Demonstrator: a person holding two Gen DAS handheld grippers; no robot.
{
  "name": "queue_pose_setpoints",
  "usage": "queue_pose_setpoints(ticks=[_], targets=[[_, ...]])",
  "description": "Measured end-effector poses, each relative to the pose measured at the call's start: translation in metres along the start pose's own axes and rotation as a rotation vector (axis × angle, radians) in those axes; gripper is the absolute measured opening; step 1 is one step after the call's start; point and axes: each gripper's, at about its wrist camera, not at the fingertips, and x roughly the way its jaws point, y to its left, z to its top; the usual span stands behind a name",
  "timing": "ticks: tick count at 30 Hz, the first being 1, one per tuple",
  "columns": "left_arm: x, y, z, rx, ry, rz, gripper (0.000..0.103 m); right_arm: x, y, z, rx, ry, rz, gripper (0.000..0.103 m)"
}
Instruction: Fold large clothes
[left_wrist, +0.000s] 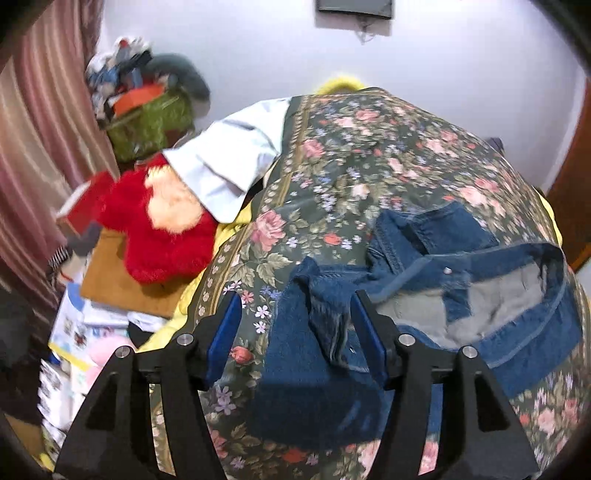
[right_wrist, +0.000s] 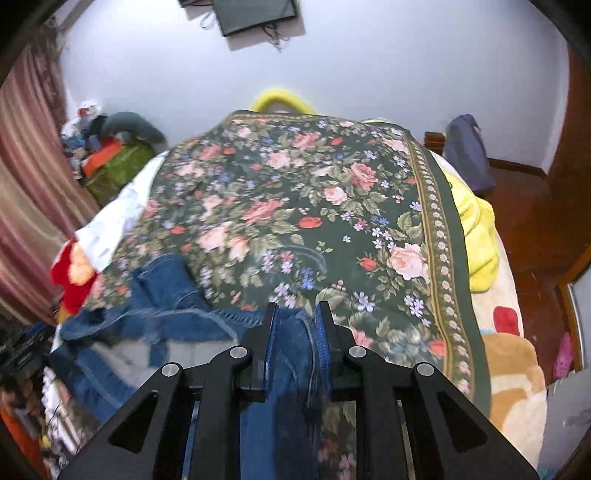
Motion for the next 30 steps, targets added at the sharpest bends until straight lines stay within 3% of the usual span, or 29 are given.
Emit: queue_pose_setpoints(ticks=[4, 8, 14, 17, 21, 25, 30], targets=[[-0.014, -0.022, -0.014, 0.078, 0.007, -0.034, 0.072, -0.028, 0.013, -0.021, -0.117, 0.021, 0.009, 0.015], [-0.009, -0.050, -0.038, 0.152, 0.062, -0.065, 0.073, -0.040, 0.038, -0.058, -0.258, 0.061, 0.022, 0.015], [0.023, -0.095, -0.075, 0.242, 0.181, -0.109, 0.073, -0.024, 0.068, -0.108, -0.333, 0.164, 0.090, 0.015], [0.034, -0.117, -0.082, 0.311, 0.164, -0.063, 0.075, -0.004, 0.080, -0.126, -0.352, 0.230, 0.112, 0.015], [0.049, -0.131, -0.073, 0.391, 0.121, -0.020, 0.075, 0.023, 0.097, -0.135, -0.391, 0.266, 0.094, 0.015], [0.084, -0.121, -0.046, 0.367, 0.163, 0.012, 0.075, 0.053, 0.110, -0.119, -0.392, 0.297, 0.107, 0.015], [0.102, -0.106, -0.002, 0.290, 0.150, -0.005, 0.067, 0.074, 0.119, -0.086, -0.372, 0.285, 0.145, 0.015]])
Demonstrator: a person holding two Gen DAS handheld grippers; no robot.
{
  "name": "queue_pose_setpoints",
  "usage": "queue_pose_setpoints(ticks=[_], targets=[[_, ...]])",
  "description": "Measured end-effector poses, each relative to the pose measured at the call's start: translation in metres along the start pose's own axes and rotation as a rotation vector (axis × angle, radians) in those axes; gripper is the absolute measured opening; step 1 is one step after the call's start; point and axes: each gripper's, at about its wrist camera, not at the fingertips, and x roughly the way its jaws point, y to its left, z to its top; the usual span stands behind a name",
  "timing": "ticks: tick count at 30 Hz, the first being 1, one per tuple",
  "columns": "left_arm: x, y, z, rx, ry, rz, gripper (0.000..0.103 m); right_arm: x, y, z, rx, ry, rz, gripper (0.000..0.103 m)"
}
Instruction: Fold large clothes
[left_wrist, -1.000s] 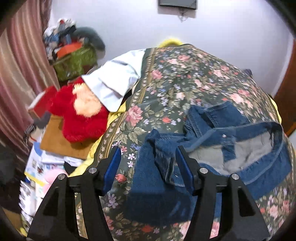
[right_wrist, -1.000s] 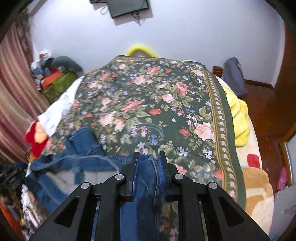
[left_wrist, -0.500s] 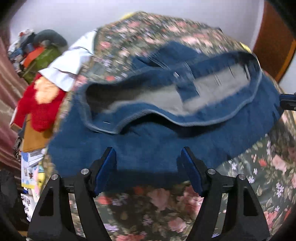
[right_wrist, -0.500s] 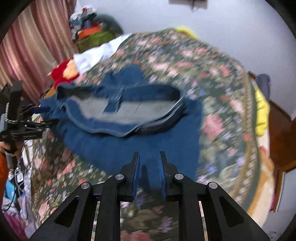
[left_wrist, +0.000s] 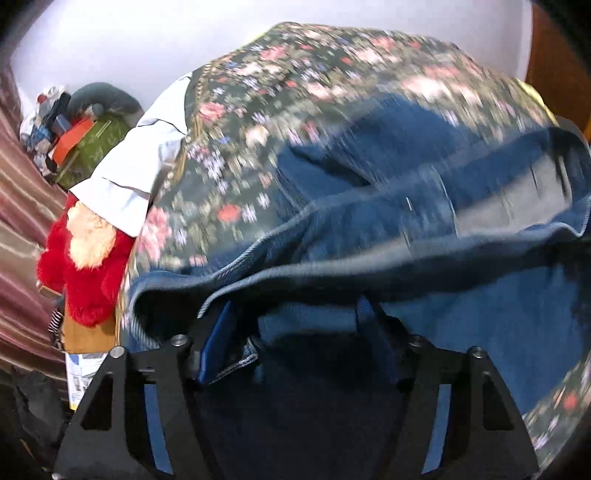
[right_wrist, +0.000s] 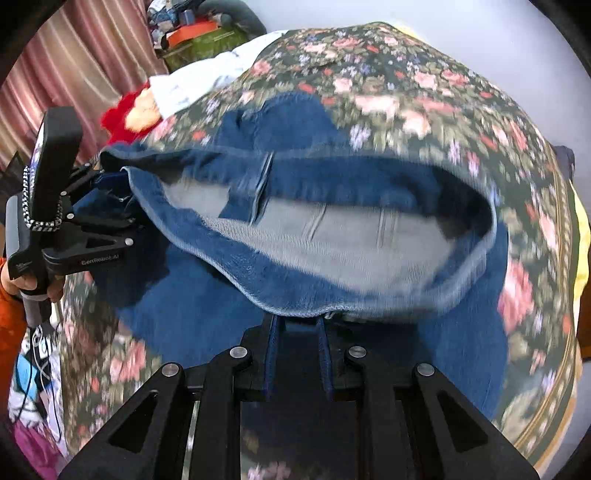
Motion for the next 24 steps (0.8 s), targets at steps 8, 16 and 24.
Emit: queue_pose_setpoints(ticks=[8, 16, 24], targets=[[0.005, 0.061, 0.064, -0.184, -0.050, 0.107, 0.067, 0.010, -0.028, 0.063, 0.045, -0.091, -0.083, 0.015], [-0.036, 0.115, 0.053, -0.310, -0.103, 0.074, 0.070, -0.013, -0.052, 0.067, 0.166, -0.200, -0.016, 0.015], [-0.068, 0.089, -0.001, -0.146, -0.101, 0.026, 0.085, -0.053, -0.058, 0.048, 0.153, -0.220, -0.050, 0.015]])
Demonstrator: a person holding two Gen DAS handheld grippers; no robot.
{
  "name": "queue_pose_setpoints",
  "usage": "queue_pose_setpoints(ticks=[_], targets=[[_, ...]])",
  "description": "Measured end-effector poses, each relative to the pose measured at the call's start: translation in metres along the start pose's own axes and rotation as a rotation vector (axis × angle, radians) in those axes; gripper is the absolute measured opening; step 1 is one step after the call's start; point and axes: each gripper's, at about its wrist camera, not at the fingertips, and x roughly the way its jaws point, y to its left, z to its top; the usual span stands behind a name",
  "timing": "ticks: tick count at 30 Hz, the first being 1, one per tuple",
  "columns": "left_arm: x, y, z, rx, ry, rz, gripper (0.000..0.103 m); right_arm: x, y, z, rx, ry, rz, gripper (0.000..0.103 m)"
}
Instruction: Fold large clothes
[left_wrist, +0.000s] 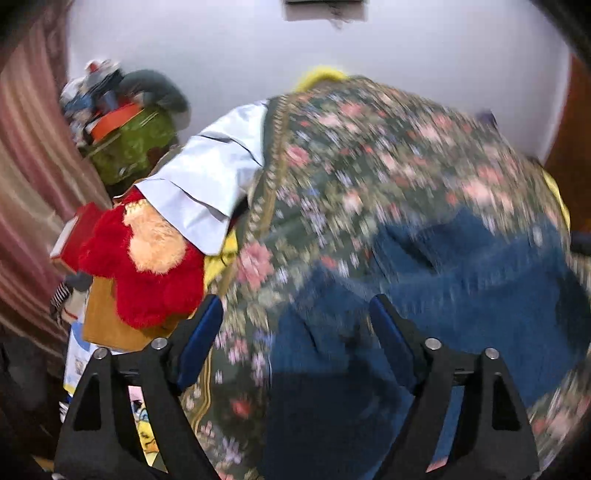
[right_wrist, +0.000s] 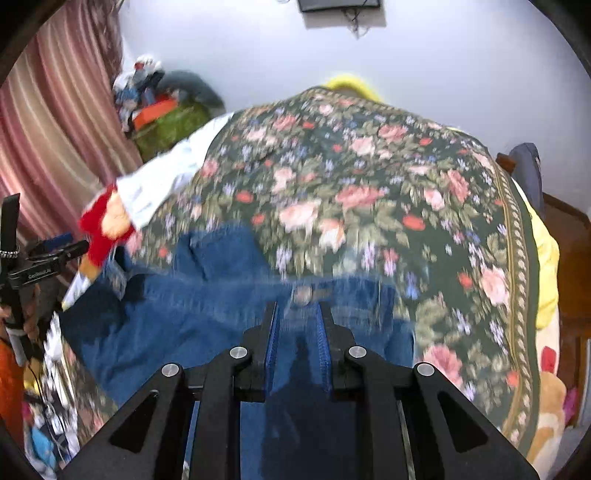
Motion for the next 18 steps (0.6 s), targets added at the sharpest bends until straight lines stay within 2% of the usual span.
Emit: queue_pose_setpoints(ticks=[4, 7, 8, 9, 10, 11, 15, 18], targets=[[0.012, -0.019, -0.042, 0.091, 0.072, 0.012, 0.086, 0.003, 0.017, -0.038, -0.123, 0.084, -0.067, 0.015], [0.030, -0.024, -0.072, 0.124, 0.133, 0.083, 0.088, 0.018, 0.032, -0.075, -0.216, 0.175, -0.129, 0.015], [0.033, -0.024, -0.080, 0.128, 0.136, 0.098, 0.092, 0.023, 0.034, -0.085, -0.237, 0.202, -0.161, 0.015], [0.035, -0.020, -0.089, 0.120, 0.130, 0.103, 0.095, 0.027, 0.036, -0.092, -0.260, 0.203, -0.190, 0.015], [0.035, -0.015, -0.094, 0.104, 0.122, 0.101, 0.101, 0.025, 0.038, -0.100, -0.293, 0.167, -0.209, 0.015], [0.034, -0.010, -0.099, 0.084, 0.118, 0.092, 0.103, 0.023, 0.039, -0.104, -0.305, 0.149, -0.217, 0.015], [0.030, 0.013, -0.109, -0.021, 0.141, 0.014, 0.103, 0.015, 0.026, -0.105, -0.240, 0.158, -0.201, 0.016], [0.023, 0.020, -0.115, -0.040, 0.143, -0.003, 0.103, 0.007, 0.012, -0.104, -0.182, 0.169, -0.186, 0.015]])
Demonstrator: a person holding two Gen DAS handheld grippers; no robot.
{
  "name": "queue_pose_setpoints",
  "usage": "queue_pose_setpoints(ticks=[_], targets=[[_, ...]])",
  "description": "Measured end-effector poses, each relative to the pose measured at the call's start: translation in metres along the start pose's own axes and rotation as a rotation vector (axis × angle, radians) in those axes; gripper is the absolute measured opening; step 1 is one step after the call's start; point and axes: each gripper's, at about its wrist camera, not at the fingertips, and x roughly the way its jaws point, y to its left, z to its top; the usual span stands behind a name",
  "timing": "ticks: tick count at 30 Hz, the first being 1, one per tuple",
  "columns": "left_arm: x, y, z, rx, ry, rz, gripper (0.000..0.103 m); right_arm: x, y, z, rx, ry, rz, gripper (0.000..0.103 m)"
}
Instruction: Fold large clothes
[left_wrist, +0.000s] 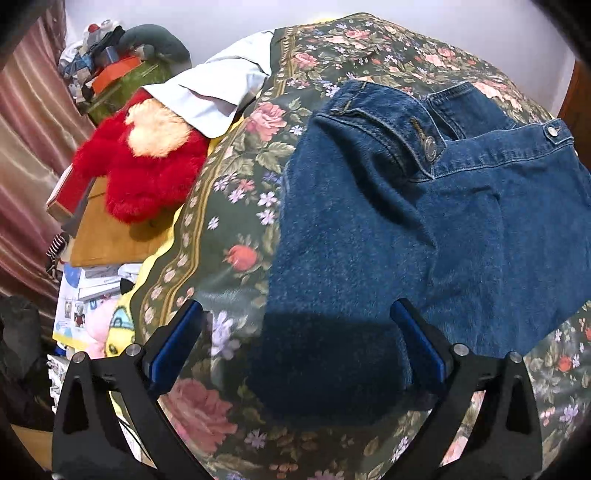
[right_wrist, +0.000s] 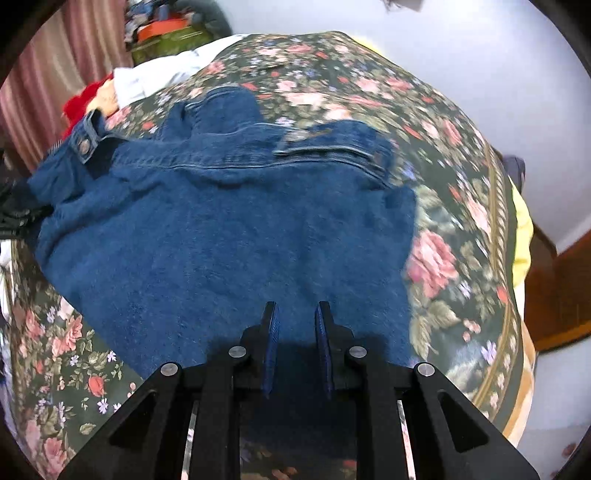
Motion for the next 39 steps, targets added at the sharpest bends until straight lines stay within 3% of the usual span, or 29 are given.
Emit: queue_pose_setpoints(ticks=[5, 7, 8, 10, 12, 17, 21, 26, 29, 33, 39], targets=[[-0.016, 0.004, -0.011, 0.013, -0.029, 0.035, 0.102, -0.011, -0.018, -0.017, 0.010, 0.019, -0.040, 0.015], [-0.023, 0.009, -0.012, 0.004, -0.037, 0.063, 0.103, -0.014, -0.023, -0.025, 0.000, 0.023, -0.102, 0.017], [-0.025, 0.013, -0.012, -0.006, -0.038, 0.069, 0.103, -0.017, -0.026, -0.030, -0.005, 0.021, -0.119, 0.021], [-0.032, 0.020, -0.011, -0.023, -0.039, 0.069, 0.103, -0.025, -0.033, -0.035, 0.021, 0.006, -0.117, 0.042], [-0.038, 0.023, -0.008, -0.024, -0.046, 0.067, 0.103, -0.033, -0.037, -0.034, 0.033, -0.007, -0.143, 0.055], [-0.049, 0.011, 0.017, 0.019, -0.099, 0.106, 0.103, -0.057, -0.031, -0.018, 0.038, -0.084, -0.108, 0.056], [-0.043, -0.006, 0.049, 0.060, -0.121, 0.091, 0.103, -0.059, -0.008, 0.008, 0.019, -0.123, -0.047, 0.056], [-0.007, -0.035, 0.082, 0.131, -0.076, 0.079, 0.103, -0.024, 0.031, 0.045, 0.000, -0.077, 0.045, 0.056], [0.014, -0.043, 0.092, 0.158, -0.074, 0.133, 0.103, 0.010, 0.052, 0.058, -0.022, -0.015, 0.094, 0.056], [0.039, -0.021, 0.103, 0.053, -0.029, 0.112, 0.103, 0.050, 0.063, 0.058, -0.047, 0.065, 0.084, 0.056], [0.064, 0.017, 0.106, -0.144, 0.034, 0.018, 0.103, 0.048, 0.060, 0.048, -0.116, 0.023, 0.095, 0.056]])
